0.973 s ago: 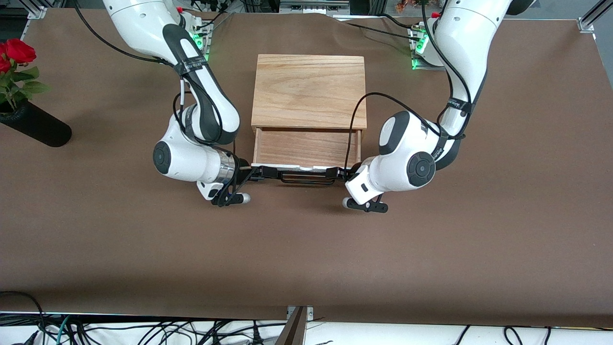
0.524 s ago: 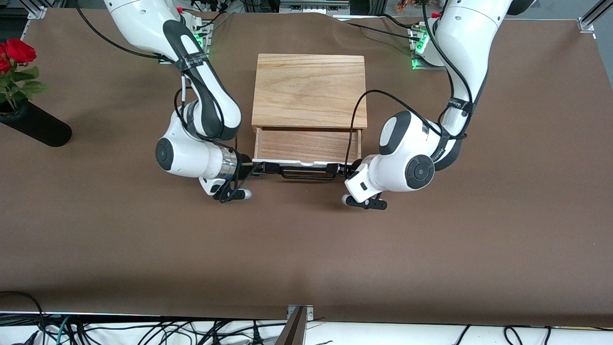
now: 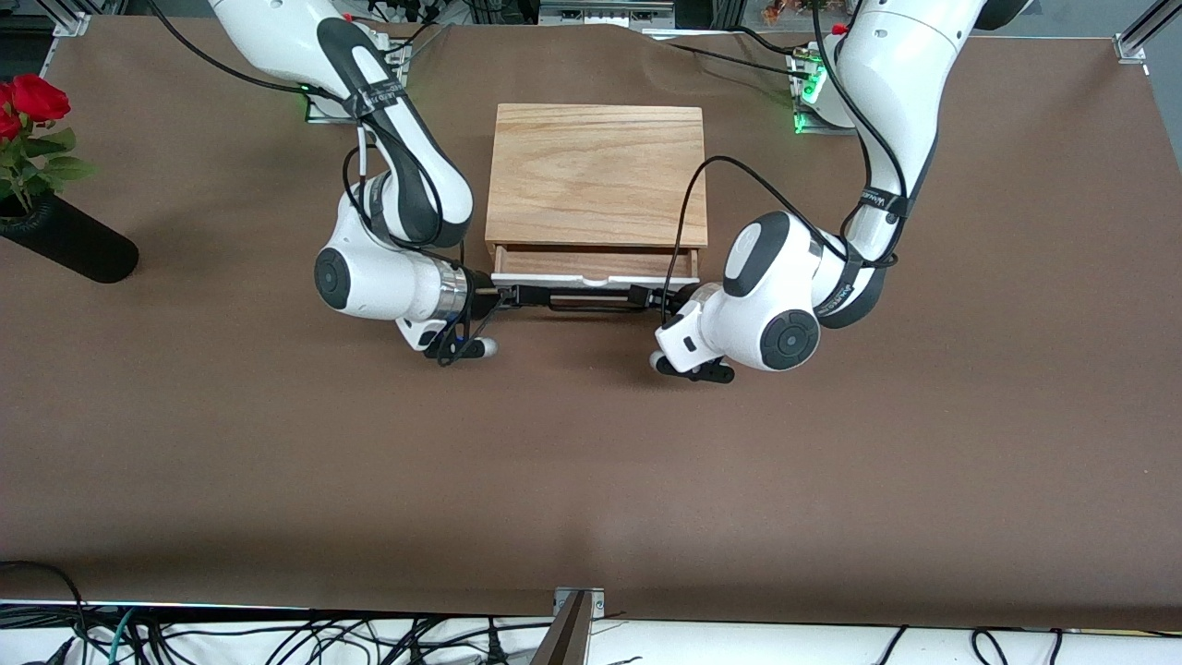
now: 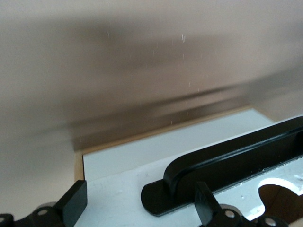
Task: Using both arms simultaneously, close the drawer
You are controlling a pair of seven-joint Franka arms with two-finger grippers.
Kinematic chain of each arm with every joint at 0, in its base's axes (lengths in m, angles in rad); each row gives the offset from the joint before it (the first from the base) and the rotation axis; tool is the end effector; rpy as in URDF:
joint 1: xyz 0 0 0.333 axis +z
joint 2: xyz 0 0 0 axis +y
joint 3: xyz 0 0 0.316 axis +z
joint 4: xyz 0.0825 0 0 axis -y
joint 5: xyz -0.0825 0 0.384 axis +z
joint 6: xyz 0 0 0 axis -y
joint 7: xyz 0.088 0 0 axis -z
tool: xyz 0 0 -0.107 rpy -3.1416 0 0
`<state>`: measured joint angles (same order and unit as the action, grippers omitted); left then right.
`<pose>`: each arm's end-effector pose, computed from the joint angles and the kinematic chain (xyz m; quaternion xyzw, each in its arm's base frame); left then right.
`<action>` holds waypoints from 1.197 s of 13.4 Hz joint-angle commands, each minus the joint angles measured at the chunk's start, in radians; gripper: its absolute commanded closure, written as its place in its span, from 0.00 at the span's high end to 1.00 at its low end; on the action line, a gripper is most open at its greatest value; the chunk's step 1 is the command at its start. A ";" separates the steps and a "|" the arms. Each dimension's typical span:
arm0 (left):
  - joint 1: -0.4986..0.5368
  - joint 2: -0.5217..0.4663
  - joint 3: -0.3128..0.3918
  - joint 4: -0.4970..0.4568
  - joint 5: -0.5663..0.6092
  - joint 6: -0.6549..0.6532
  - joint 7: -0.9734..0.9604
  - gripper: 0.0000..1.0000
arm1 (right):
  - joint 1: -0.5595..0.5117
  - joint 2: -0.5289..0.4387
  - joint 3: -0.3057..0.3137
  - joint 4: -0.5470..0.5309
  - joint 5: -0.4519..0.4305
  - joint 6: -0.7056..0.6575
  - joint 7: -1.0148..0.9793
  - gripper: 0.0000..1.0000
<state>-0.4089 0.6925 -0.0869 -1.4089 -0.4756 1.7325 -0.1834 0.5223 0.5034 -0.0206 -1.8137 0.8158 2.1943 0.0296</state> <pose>0.5901 -0.3545 0.2813 0.9498 -0.0643 -0.2501 0.1766 0.5521 0.3334 0.2609 -0.9511 0.0284 0.1329 0.2774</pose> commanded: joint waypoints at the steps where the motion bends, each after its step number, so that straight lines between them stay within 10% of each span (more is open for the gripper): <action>1: -0.014 -0.002 -0.002 -0.019 -0.023 -0.091 0.019 1.00 | 0.007 -0.069 0.031 -0.110 0.014 0.001 0.016 1.00; 9: -0.044 0.013 -0.004 -0.021 -0.037 -0.234 0.019 1.00 | 0.005 -0.118 0.059 -0.179 0.013 -0.040 0.012 1.00; 16: -0.031 0.013 0.001 0.076 -0.038 -0.215 0.024 1.00 | 0.002 -0.169 -0.156 -0.050 -0.224 -0.120 0.013 1.00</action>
<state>-0.4355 0.7097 -0.0941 -1.3880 -0.4824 1.5734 -0.1766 0.5216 0.3917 -0.1394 -1.8676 0.6867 2.1040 0.0275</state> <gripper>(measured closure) 0.000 0.000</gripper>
